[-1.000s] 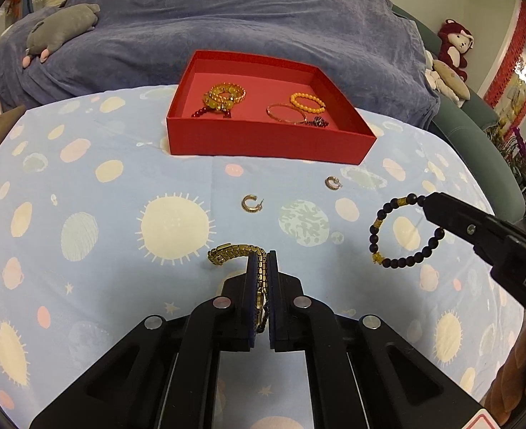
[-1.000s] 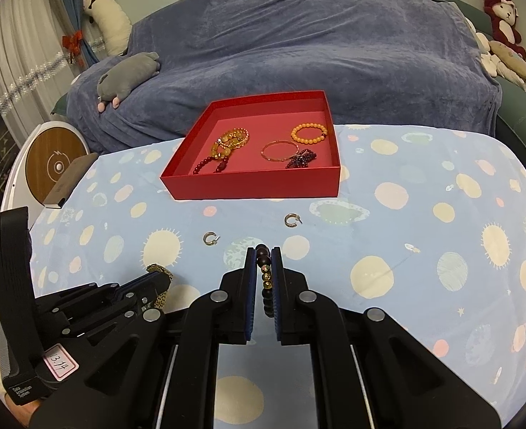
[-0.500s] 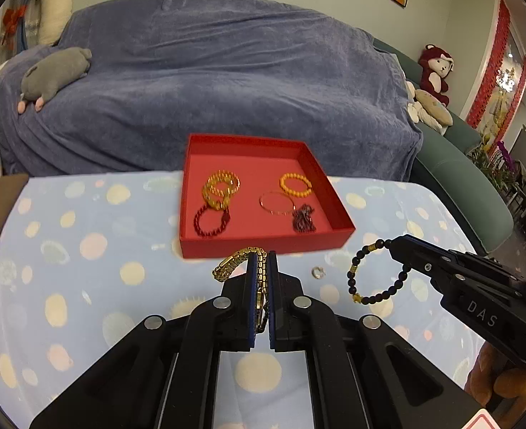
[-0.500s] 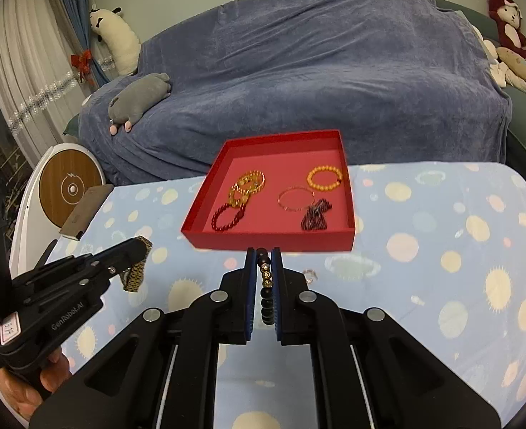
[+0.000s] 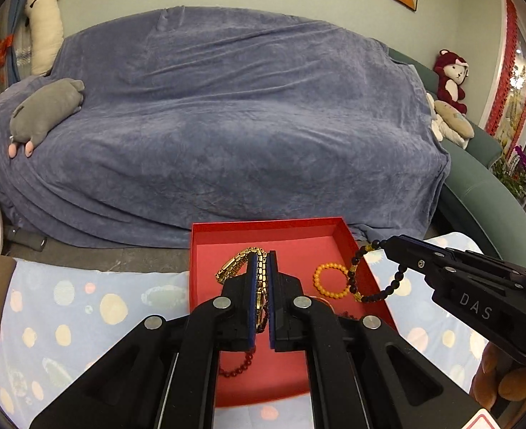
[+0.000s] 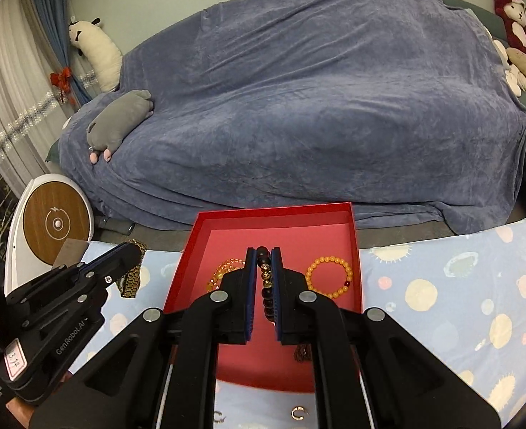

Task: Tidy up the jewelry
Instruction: 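Carry the watch and bead bracelet into the red box and open both grippers, then move both open grippers back to the gold hoop earrings on the cloth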

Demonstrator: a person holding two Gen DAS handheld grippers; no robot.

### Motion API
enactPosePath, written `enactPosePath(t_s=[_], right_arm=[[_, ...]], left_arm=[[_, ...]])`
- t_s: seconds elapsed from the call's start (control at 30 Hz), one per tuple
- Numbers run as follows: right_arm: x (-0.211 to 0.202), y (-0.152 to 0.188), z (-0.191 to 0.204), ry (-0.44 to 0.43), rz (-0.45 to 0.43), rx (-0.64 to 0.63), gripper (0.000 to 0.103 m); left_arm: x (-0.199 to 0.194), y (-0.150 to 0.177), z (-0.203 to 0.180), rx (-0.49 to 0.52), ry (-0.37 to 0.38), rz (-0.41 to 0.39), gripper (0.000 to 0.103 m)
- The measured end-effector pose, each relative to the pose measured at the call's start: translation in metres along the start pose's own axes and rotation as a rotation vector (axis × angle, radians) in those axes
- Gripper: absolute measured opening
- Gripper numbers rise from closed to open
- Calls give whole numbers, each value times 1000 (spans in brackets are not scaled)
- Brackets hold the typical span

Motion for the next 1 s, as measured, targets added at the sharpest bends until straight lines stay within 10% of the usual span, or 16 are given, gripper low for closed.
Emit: enactPosePath(t_s=[0.43,0.7,1.0], right_arm=[[98,-23,-11,74,71,0,19],[69,3,-15,118,5,-45,33],[8,72,-12,140,-5,-115,40]], left_arm=[[104,-19,18,-40,-50,114,9],[91,-4,33,-87,-68,80,40],[33,58,36,-40,-117,84,49]])
Point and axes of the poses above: each gripper's, at about its wrist camera, not at the fingertips, and x roughly the way its jaws point, z to its left, y to its underside, the point moved 5 cm from there along x, roughly the way its jaws point, and after that the axes turned 15 degrees about z, right-handed, at the moved point
